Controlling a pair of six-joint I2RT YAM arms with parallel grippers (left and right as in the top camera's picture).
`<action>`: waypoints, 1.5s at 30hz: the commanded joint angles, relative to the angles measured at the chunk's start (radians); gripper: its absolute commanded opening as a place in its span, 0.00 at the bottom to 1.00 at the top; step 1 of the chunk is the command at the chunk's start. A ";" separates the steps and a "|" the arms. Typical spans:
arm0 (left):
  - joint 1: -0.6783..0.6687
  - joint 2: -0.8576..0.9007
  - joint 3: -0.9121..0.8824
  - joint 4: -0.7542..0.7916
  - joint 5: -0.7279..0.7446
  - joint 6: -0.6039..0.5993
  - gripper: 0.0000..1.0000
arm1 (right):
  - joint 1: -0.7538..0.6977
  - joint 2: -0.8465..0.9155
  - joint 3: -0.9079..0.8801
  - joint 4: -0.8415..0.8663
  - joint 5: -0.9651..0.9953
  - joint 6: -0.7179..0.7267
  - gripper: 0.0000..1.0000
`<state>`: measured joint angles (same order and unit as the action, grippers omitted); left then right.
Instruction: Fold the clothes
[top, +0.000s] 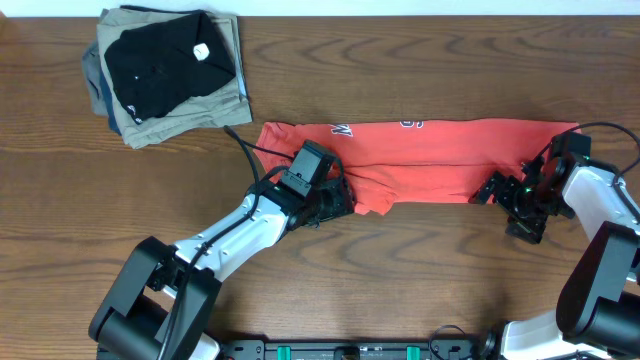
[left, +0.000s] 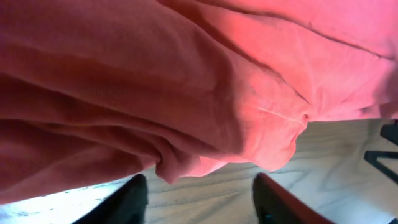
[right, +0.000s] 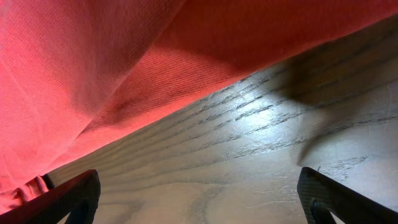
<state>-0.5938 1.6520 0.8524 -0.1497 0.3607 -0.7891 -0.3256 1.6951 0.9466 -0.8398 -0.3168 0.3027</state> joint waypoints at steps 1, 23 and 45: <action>-0.003 0.011 0.014 0.002 -0.015 0.002 0.52 | 0.006 0.000 -0.006 0.001 0.007 -0.013 0.99; -0.002 0.084 0.014 0.064 -0.010 0.002 0.41 | 0.006 0.000 -0.006 0.003 0.014 -0.013 0.99; -0.002 -0.012 0.015 -0.012 -0.003 0.010 0.06 | 0.006 0.000 -0.006 0.010 0.022 -0.013 0.99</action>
<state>-0.5938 1.6955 0.8524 -0.1490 0.3599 -0.7883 -0.3256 1.6951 0.9466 -0.8322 -0.2981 0.3023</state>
